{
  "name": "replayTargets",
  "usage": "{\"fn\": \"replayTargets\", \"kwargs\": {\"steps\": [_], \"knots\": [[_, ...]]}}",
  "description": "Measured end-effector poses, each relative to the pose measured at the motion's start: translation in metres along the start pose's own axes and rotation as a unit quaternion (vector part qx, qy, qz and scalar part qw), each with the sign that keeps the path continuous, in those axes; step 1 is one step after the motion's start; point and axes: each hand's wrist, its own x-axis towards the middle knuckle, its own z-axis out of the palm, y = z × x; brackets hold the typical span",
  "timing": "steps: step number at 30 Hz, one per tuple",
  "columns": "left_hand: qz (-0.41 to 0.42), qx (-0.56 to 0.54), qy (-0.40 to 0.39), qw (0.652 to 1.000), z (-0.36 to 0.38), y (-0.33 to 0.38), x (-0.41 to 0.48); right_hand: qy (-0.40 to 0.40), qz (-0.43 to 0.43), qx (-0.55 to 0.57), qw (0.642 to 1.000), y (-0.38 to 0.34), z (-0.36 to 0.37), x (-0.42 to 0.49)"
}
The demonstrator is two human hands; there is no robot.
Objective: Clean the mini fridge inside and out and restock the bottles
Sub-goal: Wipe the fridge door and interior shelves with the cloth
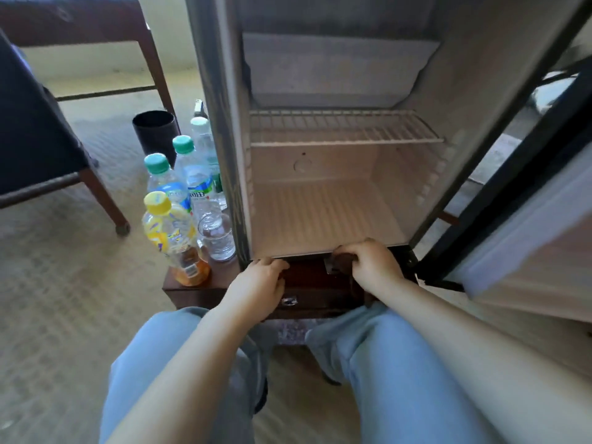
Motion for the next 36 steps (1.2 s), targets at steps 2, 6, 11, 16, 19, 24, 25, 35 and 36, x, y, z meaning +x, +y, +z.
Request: {"fn": "replayTargets", "kwargs": {"steps": [2,6,11,16,19,24,25,35,36], "knots": [[-0.006,0.004,0.027,1.0,-0.01,-0.003,-0.019,0.062,0.004,0.049,0.997,-0.01,-0.004,-0.018],[-0.032,0.002,0.056,0.998,-0.03,-0.001,-0.047,0.123,0.032,0.117,0.985,-0.032,-0.01,-0.041],[-0.041,-0.005,0.081,0.996,-0.045,0.006,-0.074,0.139,0.076,0.126,0.979,-0.04,-0.012,-0.062],[-0.07,-0.007,0.092,0.993,-0.057,0.003,-0.087,0.132,0.098,0.149,0.975,-0.029,-0.014,-0.075],[-0.08,-0.02,0.111,0.99,-0.062,0.006,-0.085,0.122,0.126,0.152,0.973,-0.02,-0.01,-0.077],[-0.081,-0.012,0.111,0.99,-0.052,0.0,-0.076,0.131,0.125,0.175,0.968,-0.012,0.004,-0.062],[-0.089,-0.008,0.118,0.989,-0.049,-0.004,-0.072,0.146,0.12,0.179,0.965,-0.011,0.008,-0.057],[-0.068,-0.046,0.119,0.989,-0.015,-0.035,-0.02,0.276,0.109,0.101,0.95,-0.004,0.018,0.035],[-0.075,-0.059,0.126,0.987,-0.016,-0.037,-0.016,0.222,0.139,0.07,0.962,-0.004,0.023,0.043]]}}
